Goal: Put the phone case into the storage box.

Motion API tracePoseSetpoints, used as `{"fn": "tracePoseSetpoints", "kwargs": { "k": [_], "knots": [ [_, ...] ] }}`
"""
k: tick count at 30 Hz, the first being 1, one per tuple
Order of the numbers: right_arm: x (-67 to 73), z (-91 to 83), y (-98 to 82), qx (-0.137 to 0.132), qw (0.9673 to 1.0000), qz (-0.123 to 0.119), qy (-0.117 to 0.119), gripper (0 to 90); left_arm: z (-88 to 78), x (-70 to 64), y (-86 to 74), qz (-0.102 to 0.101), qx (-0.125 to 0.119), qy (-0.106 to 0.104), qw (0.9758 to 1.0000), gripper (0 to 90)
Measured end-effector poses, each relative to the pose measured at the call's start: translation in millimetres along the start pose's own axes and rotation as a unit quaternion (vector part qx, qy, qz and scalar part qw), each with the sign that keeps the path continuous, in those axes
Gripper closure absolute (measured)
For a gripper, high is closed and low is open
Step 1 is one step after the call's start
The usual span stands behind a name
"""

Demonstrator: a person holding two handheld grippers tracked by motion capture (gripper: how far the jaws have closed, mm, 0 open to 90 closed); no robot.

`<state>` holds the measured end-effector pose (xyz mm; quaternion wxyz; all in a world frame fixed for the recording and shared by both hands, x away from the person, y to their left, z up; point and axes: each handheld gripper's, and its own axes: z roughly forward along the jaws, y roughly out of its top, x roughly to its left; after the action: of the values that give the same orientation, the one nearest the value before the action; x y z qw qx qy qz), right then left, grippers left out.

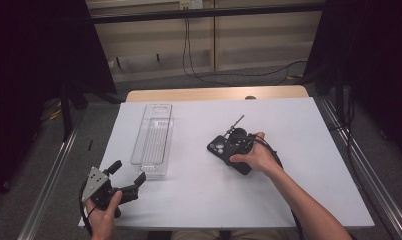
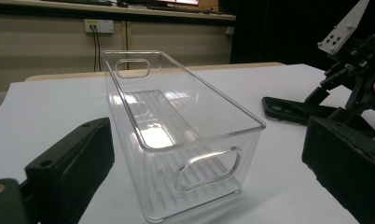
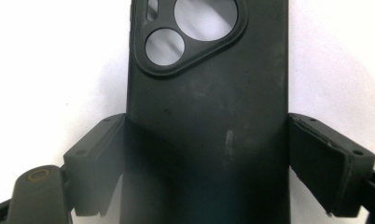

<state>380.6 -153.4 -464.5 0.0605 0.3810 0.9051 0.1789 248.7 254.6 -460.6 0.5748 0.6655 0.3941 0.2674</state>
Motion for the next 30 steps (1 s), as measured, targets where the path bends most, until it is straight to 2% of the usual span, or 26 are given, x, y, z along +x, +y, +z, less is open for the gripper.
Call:
{"fn": "tracePoseSetpoints", "kwargs": {
  "k": [3,5,8,10,11,16,18,25,27,28,30],
  "knots": [
    [0.0,-0.2,-0.1,-0.005,1.0,-0.007,0.004,15.2,0.2,-0.5,0.2,-0.001,-0.001,0.001,1.0,2.5],
    [2.3,-1.1,0.2,-0.004,0.9999,-0.001,0.01,15.2,0.2,-0.6,0.3,-0.001,-0.001,0.001,1.0,2.5],
    [2.7,-2.9,0.5,-0.014,0.9999,-0.006,0.006,15.2,0.5,0.1,0.0,0.0,0.001,-0.002,1.0,2.5],
    [3.0,-5.8,0.3,-0.02,0.9998,0.002,0.008,15.2,0.1,0.1,0.2,0.001,0.0,0.002,1.0,2.5],
    [1.7,-7.5,0.2,-0.026,0.9996,-0.004,0.008,15.2,-0.1,0.3,0.3,0.0,-0.002,-0.002,1.0,2.5],
    [-0.9,-16.4,-2.4,-0.053,0.9985,0.005,0.01,15.2,-1.1,1.1,0.3,-0.001,-0.003,0.001,1.0,2.5],
    [-0.9,-19.9,-3.7,-0.067,0.9976,0.012,0.013,15.2,-1.1,0.8,0.5,0.0,-0.004,-0.003,1.0,2.5],
    [-3.4,-27.4,-12.5,-0.117,0.993,0.009,0.017,15.2,-1.0,0.9,0.5,0.0,-0.004,-0.002,1.0,2.5],
    [-3.8,-28.7,-15.8,-0.134,0.9907,0.011,0.019,15.2,-0.6,0.5,0.5,0.0,-0.004,-0.003,1.0,2.5],
    [-5.1,-29.1,-17.3,-0.143,0.9895,0.004,0.017,15.2,-0.7,0.4,0.5,0.001,-0.002,-0.001,1.0,2.5],
    [-5.2,-31.4,-20.5,-0.153,0.988,0.013,0.018,15.2,-0.6,0.1,0.5,0.0,-0.003,-0.001,1.0,2.5]
  ]
}}
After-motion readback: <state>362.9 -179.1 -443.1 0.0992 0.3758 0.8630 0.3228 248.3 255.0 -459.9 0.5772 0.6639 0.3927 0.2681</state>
